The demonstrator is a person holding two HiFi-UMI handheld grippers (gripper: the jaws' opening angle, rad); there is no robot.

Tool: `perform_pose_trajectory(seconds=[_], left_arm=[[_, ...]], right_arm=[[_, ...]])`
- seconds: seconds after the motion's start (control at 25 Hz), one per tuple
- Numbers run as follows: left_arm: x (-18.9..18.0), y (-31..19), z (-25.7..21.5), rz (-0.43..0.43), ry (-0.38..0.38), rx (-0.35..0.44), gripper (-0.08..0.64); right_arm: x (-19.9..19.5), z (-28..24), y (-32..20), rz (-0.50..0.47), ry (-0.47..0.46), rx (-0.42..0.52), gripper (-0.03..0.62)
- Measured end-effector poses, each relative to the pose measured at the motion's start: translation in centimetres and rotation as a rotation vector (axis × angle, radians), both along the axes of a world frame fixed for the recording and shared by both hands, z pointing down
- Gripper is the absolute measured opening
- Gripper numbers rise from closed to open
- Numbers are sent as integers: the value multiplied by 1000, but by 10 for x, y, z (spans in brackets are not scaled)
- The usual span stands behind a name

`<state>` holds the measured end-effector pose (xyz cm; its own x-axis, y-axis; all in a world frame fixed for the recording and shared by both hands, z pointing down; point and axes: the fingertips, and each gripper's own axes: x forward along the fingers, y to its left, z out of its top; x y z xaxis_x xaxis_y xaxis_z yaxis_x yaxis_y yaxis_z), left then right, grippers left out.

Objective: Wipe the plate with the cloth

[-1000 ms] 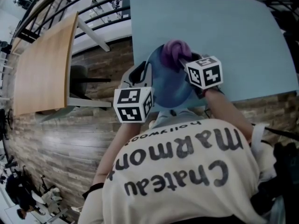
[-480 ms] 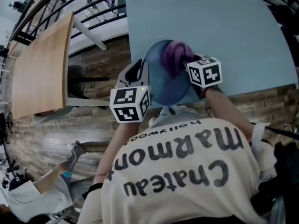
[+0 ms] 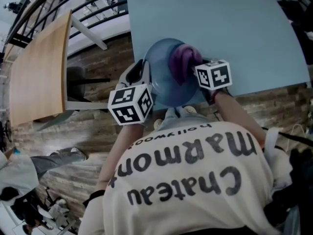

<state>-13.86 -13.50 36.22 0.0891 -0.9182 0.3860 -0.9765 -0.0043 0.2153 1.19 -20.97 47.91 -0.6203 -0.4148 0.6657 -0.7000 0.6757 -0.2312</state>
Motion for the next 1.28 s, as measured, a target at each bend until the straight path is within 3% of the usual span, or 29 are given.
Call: perform_pose_trajectory(seconds=[0.08, 0.2, 0.48, 0.76, 1.0, 1.28], left_arm=[[-2, 0, 2, -4, 7, -4, 40], [-5, 1, 2, -6, 4, 2, 40], [-8, 1, 4, -25, 2, -1, 40], [-7, 0, 4, -16, 12, 1, 40], [-6, 2, 9, -14, 18, -14, 40], [-9, -1, 12, -11, 10, -15, 40]], right_arm=[[-3, -5, 1, -4, -18, -10, 109], [-19, -36, 0, -40, -117, 28, 101], [-73, -87, 26, -271, -132, 201, 101], [-112, -81, 57, -410, -187, 130, 98], [-122, -68, 59, -436, -190, 93, 95], [-119, -60, 39, -389, -145, 116, 95]])
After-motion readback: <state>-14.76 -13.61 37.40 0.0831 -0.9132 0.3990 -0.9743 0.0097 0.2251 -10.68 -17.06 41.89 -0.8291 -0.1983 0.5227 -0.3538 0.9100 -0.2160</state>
